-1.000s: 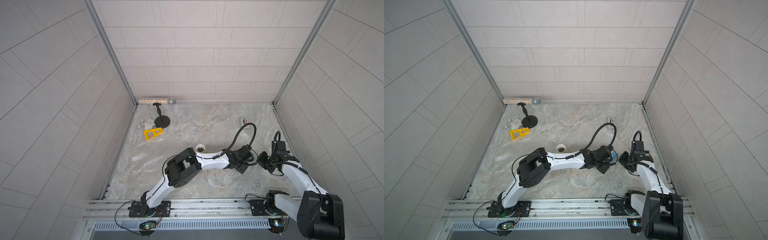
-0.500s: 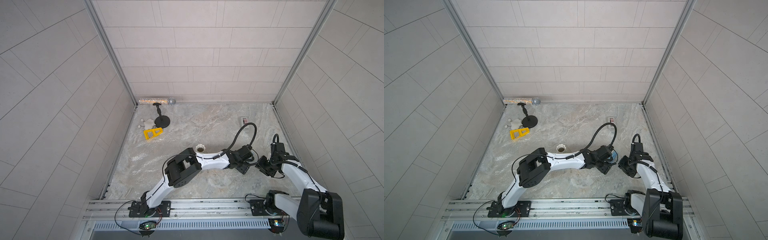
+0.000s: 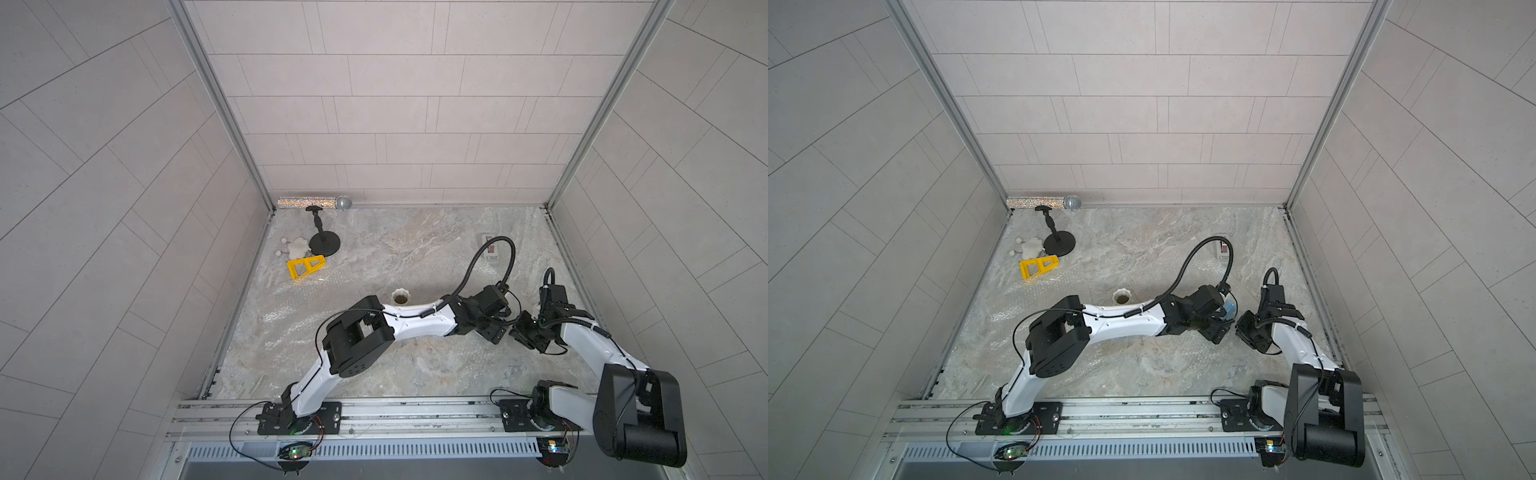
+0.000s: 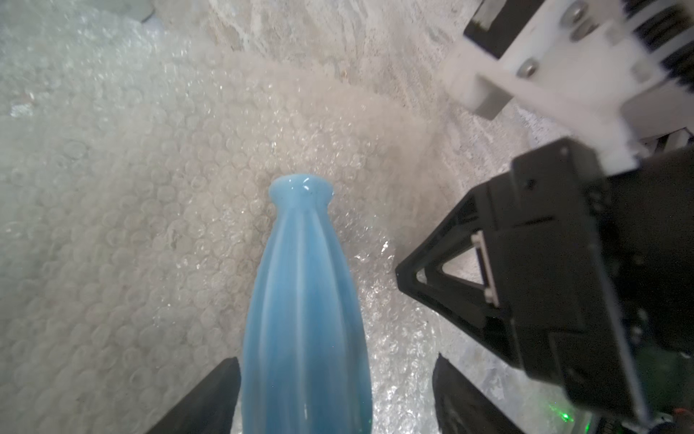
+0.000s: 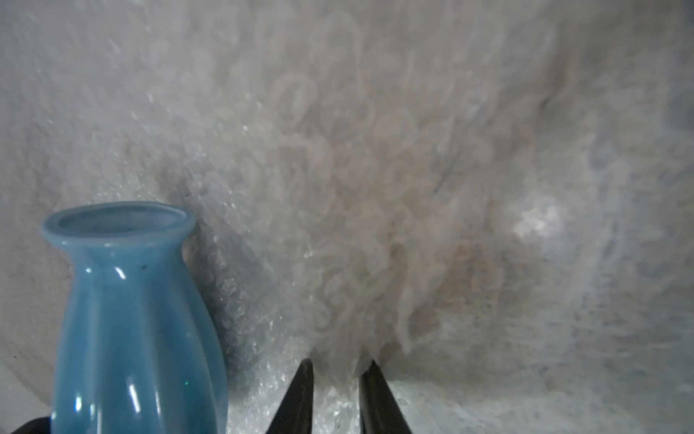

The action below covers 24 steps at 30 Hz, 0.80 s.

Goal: Wrap vases in bubble wrap
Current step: Wrap the vase in bubble wrap.

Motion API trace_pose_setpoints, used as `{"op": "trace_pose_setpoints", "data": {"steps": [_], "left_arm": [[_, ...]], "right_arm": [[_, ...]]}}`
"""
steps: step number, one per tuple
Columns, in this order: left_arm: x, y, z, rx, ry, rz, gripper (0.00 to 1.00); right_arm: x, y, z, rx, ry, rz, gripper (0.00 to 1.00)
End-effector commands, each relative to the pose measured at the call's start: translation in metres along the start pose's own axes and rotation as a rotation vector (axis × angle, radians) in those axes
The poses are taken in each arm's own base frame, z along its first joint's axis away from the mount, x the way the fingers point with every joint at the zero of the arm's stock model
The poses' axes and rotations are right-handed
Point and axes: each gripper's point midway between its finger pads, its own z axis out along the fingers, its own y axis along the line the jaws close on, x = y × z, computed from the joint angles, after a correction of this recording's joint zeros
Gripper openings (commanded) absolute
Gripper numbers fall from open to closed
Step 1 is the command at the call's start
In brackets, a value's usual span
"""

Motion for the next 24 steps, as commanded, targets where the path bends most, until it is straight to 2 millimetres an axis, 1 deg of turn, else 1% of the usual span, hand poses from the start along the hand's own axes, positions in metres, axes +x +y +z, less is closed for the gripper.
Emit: {"op": "trace_pose_setpoints", "data": {"steps": [1, 3, 7, 10, 15, 17, 20, 24], "left_arm": [[-0.013, 0.007, -0.011, -0.015, -0.027, -0.050, 0.84], [-0.014, 0.008, -0.010, 0.023, -0.026, -0.077, 0.82], [-0.014, 0.015, -0.011, 0.035, -0.024, -0.103, 0.78], [-0.011, 0.018, -0.010, 0.049, -0.003, -0.124, 0.75], [-0.013, 0.022, -0.013, 0.074, -0.017, -0.161, 0.72], [-0.016, 0.024, -0.015, 0.093, -0.026, -0.186, 0.71], [-0.017, 0.024, -0.011, 0.126, -0.022, -0.210, 0.67], [-0.016, 0.028, -0.008, 0.130, -0.018, -0.223, 0.64]], "right_arm": [[-0.004, 0.005, -0.001, -0.025, -0.013, -0.012, 0.14], [-0.007, 0.010, -0.004, -0.043, -0.019, -0.021, 0.10], [-0.011, 0.018, -0.014, -0.067, -0.042, -0.043, 0.07], [-0.015, 0.025, -0.019, -0.083, -0.044, -0.050, 0.05], [-0.020, 0.038, -0.026, -0.122, -0.039, -0.038, 0.02], [-0.023, 0.047, -0.028, -0.147, -0.040, -0.040, 0.01], [-0.031, 0.059, -0.036, -0.156, -0.051, -0.060, 0.00], [-0.034, 0.070, -0.037, -0.169, -0.058, -0.073, 0.00]]}}
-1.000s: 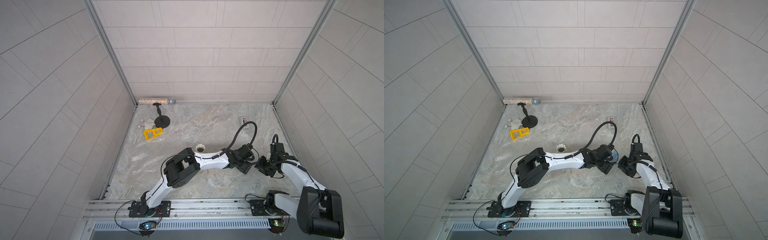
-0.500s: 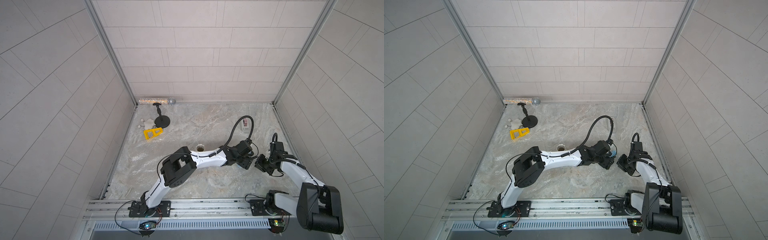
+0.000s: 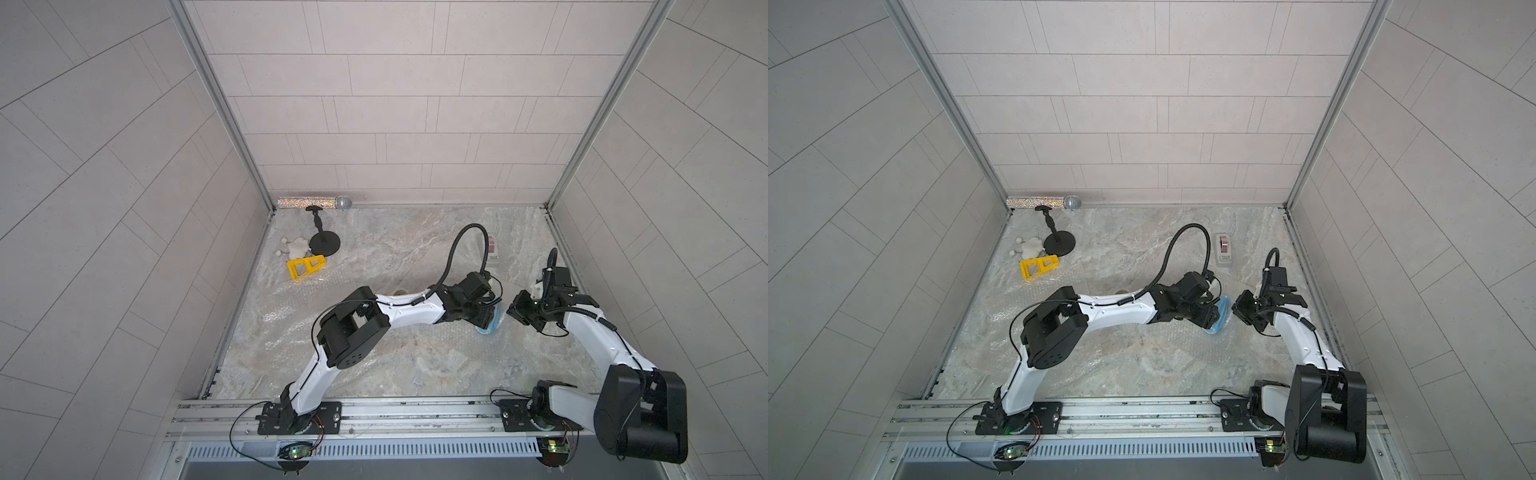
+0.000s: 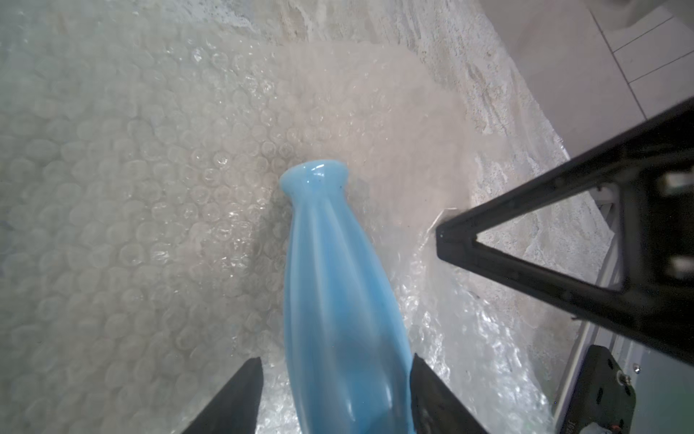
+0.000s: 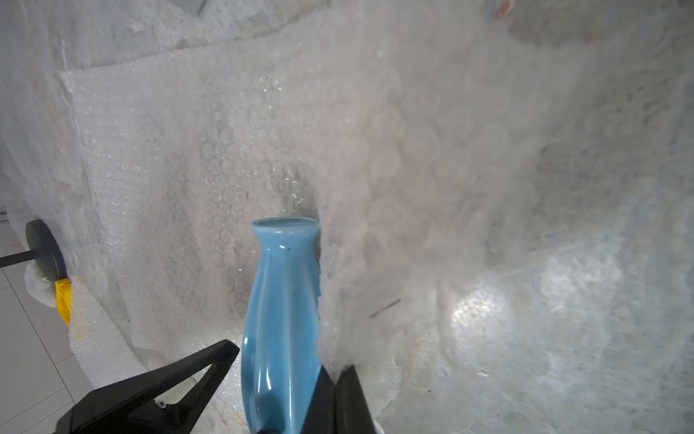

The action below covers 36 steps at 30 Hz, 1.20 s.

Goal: Wrap vases in bubble wrap
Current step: Wrap the vase in bubble wrap.

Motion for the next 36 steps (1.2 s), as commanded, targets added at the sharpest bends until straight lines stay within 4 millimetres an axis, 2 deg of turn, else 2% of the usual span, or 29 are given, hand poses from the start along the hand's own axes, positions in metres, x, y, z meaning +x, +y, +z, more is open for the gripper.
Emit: {"op": "trace_pose_setpoints", "data": {"steps": [1, 10, 15, 20, 29, 32, 36], "left_arm": [[-0.013, -0.007, -0.010, 0.041, -0.035, -0.016, 0.63], [-0.017, -0.004, -0.012, 0.057, -0.038, -0.048, 0.60], [-0.016, 0.005, -0.017, 0.052, -0.037, -0.071, 0.57], [-0.029, 0.008, -0.037, 0.063, -0.073, -0.104, 0.56], [-0.052, 0.018, -0.083, -0.024, -0.151, -0.071, 0.58], [-0.055, 0.014, -0.089, -0.021, -0.151, -0.057, 0.58], [-0.047, 0.010, -0.087, 0.006, -0.100, -0.062, 0.58]], "right_arm": [[-0.004, 0.010, -0.002, -0.006, -0.005, -0.004, 0.00], [-0.007, 0.037, 0.009, -0.004, 0.000, -0.067, 0.00], [-0.009, 0.048, 0.019, -0.005, -0.010, -0.076, 0.00], [-0.011, 0.060, 0.028, 0.012, -0.019, -0.108, 0.00], [-0.011, 0.064, 0.046, 0.040, -0.015, -0.146, 0.01], [-0.010, 0.065, 0.051, 0.043, -0.004, -0.155, 0.02], [-0.013, 0.073, 0.050, 0.038, -0.017, -0.172, 0.02]]}}
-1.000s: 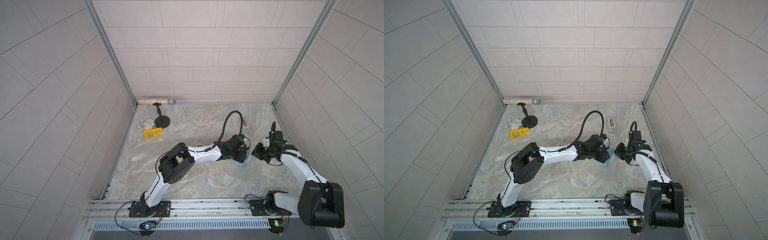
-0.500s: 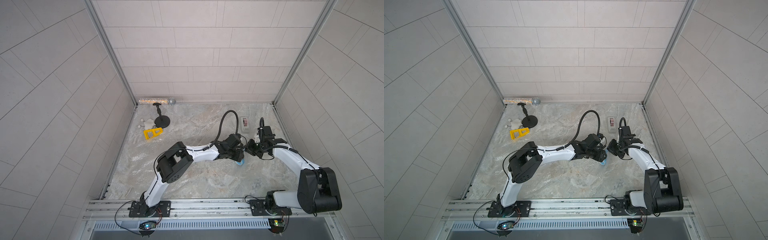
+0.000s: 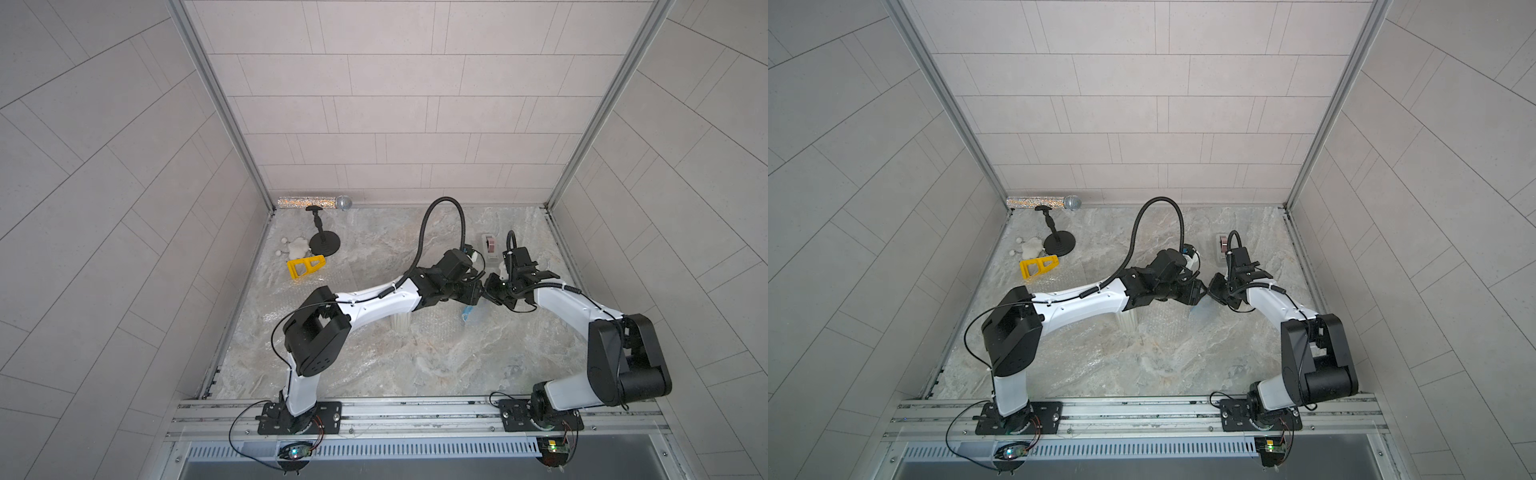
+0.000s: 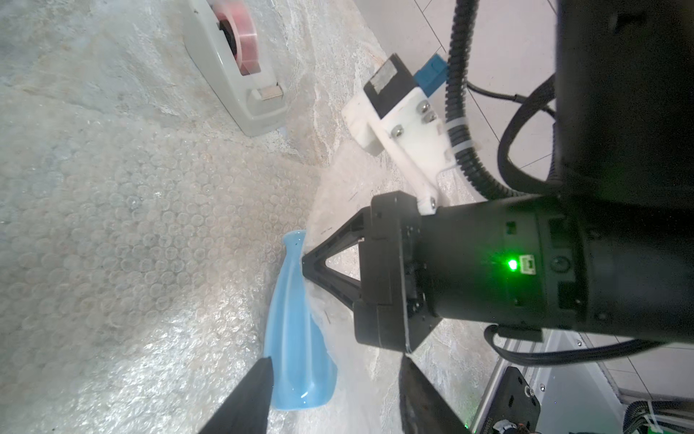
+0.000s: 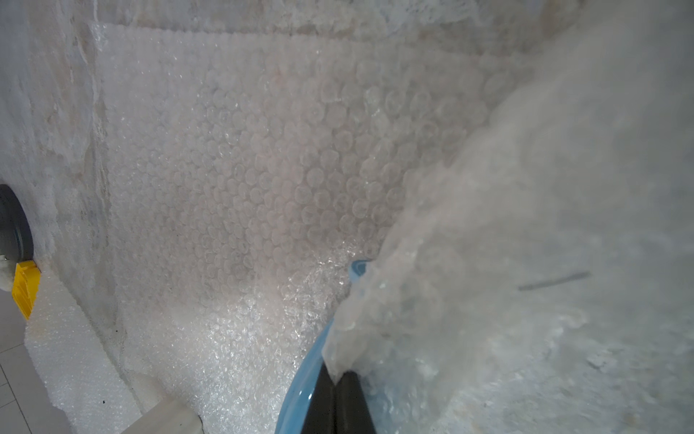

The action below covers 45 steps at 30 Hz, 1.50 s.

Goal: Wrap vases in bubble wrap
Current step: Wrap the vase in bubble wrap.

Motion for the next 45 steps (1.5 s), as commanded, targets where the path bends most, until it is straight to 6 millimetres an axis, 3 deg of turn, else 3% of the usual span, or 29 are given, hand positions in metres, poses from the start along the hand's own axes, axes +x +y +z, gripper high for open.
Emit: {"op": "trace_pose_setpoints", "data": {"steps": [1, 9, 17, 23, 26, 32, 36, 40, 45], "left_arm": [[0.008, -0.002, -0.004, 0.002, 0.051, 0.011, 0.58], [0.026, 0.011, 0.001, -0.060, 0.141, 0.017, 0.53], [0.033, 0.028, 0.004, -0.155, 0.204, 0.025, 0.28], [0.043, 0.040, 0.008, -0.204, 0.253, 0.014, 0.16], [0.049, 0.051, 0.008, -0.245, 0.264, -0.007, 0.07], [0.057, 0.066, 0.009, -0.295, 0.281, -0.040, 0.03], [0.060, 0.076, 0.007, -0.323, 0.280, -0.062, 0.01], [0.065, 0.076, 0.009, -0.319, 0.294, -0.078, 0.01], [0.070, 0.073, 0.012, -0.296, 0.304, -0.099, 0.01]], "right_arm": [[-0.008, 0.004, -0.001, 0.019, -0.027, -0.018, 0.02], [-0.008, 0.007, 0.004, 0.018, -0.006, -0.034, 0.04], [-0.009, 0.010, 0.002, 0.006, -0.011, -0.052, 0.09], [-0.016, 0.017, -0.018, -0.003, -0.047, -0.098, 0.26], [-0.017, 0.011, -0.031, 0.002, -0.065, -0.120, 0.41], [-0.005, -0.014, -0.060, 0.085, -0.062, -0.174, 0.53], [0.017, -0.022, -0.048, 0.061, 0.001, -0.139, 0.61], [0.024, -0.001, -0.027, -0.081, 0.051, -0.061, 0.70], [0.028, 0.008, -0.002, -0.097, 0.112, -0.020, 0.75]]}}
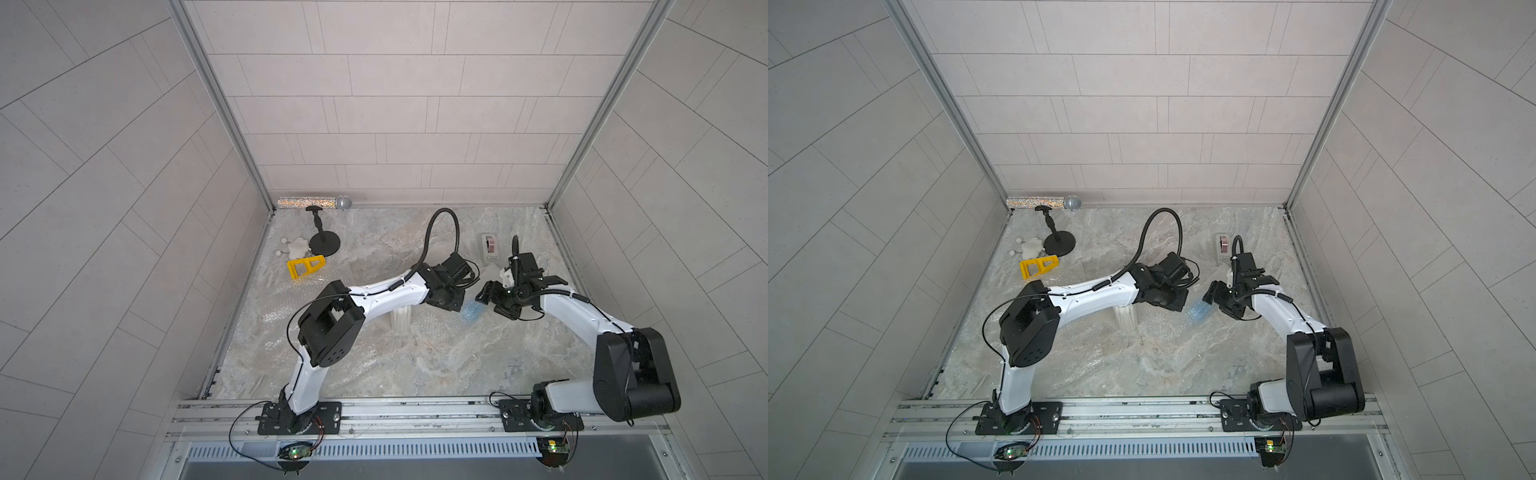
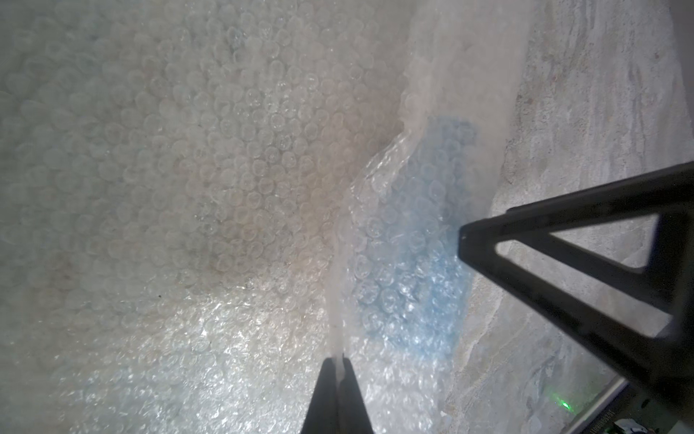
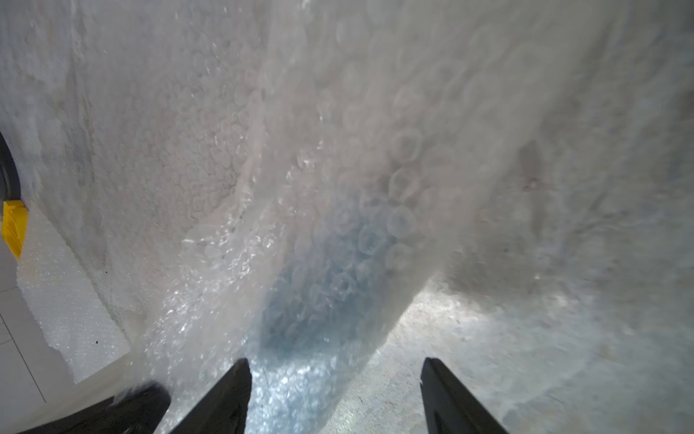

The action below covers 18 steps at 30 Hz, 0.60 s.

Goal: Wrap vases in bubble wrap
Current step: Wrap the vase in bubble wrap.

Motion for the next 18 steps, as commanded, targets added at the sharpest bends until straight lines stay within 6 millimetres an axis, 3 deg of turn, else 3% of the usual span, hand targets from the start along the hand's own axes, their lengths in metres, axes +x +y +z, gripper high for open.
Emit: {"op": "trace_pose_setpoints", "data": {"steps": [1, 7, 10, 18], "left_arm": [[0.012, 0.005, 0.010, -0.007, 0.040, -0.025, 0.01], [0.018, 0.001, 0.014, 0.016, 0.048, -0.036, 0.01], [0.012, -0.001, 0.010, 0.023, 0.029, -0.038, 0.08], [-0.010, -0.016, -0.019, 0.067, -0.040, -0.007, 0.39]], "right_arm": [[-0.005, 0.017, 0.010, -0.070, -0.005, 0.030, 0.75], [-0.003, 0.012, 0.026, -0.005, 0.004, -0.006, 0.76], [-0.001, 0.005, 0.033, 0.059, 0.016, -0.055, 0.75], [0.003, -0.021, 0.030, 0.212, 0.039, -0.150, 0.65]]}}
